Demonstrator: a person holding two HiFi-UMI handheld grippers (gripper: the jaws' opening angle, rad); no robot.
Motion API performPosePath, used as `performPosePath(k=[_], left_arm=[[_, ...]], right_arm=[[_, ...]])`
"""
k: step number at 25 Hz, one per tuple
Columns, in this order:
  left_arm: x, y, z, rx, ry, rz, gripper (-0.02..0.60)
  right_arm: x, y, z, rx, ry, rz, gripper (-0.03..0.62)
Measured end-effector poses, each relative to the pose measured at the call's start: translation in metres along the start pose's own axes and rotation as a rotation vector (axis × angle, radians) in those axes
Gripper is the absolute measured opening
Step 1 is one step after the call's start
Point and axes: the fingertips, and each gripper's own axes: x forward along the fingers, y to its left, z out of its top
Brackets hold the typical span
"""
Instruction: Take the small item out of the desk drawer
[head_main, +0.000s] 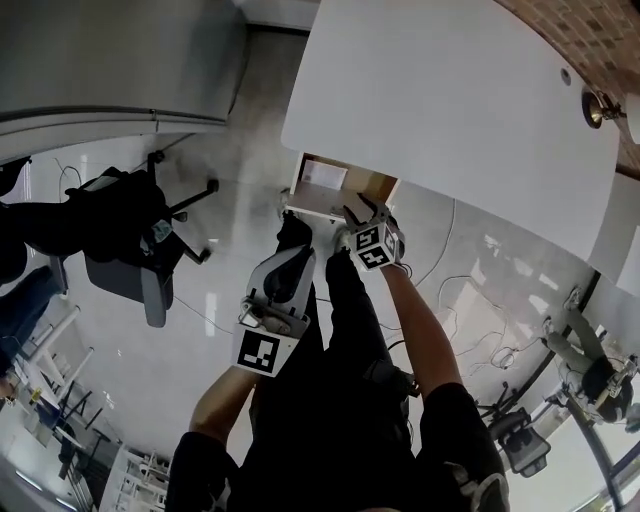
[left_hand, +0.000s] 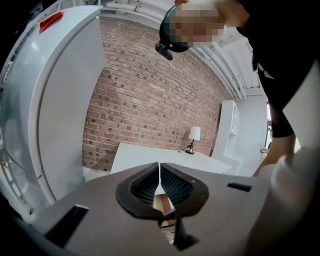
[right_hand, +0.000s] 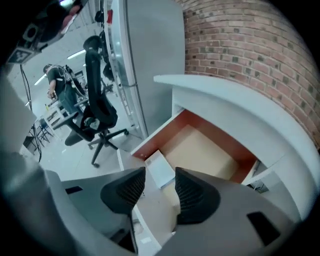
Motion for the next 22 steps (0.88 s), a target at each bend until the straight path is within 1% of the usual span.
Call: performPosePath(k=[5,9,13,17,22], left_arm=[[0.011,0.017,-0.039,-0.034,0.02,0.013,0.017],[0.017,0.025,-0.068,-0.065,0.046,0.024,0.017],[0.027,0.032,-0.082,-0.09,0.049,0.04,0.017],[0.028,0.039,-0.094,-0.115,0.06,0.047,0.017],[0.04,0.047,-0.098,-0.107,0.062,0.035,0.017]], right_arm=[[0.064,-0.008,-0.038,-0.089,0.138,0.032,0.236],[0.102,-0.018,-0.057,-0.169,0.221,0.063,0.256],[0.132,-0.03,-0.062,-0.257,0.269,0.074,0.264],[0.153,-0.03,-0.066,-0.363,0.303,0.06,0.273],[0.171,-0.035,-0.07,-0.462,0.346,0.051,0.284]])
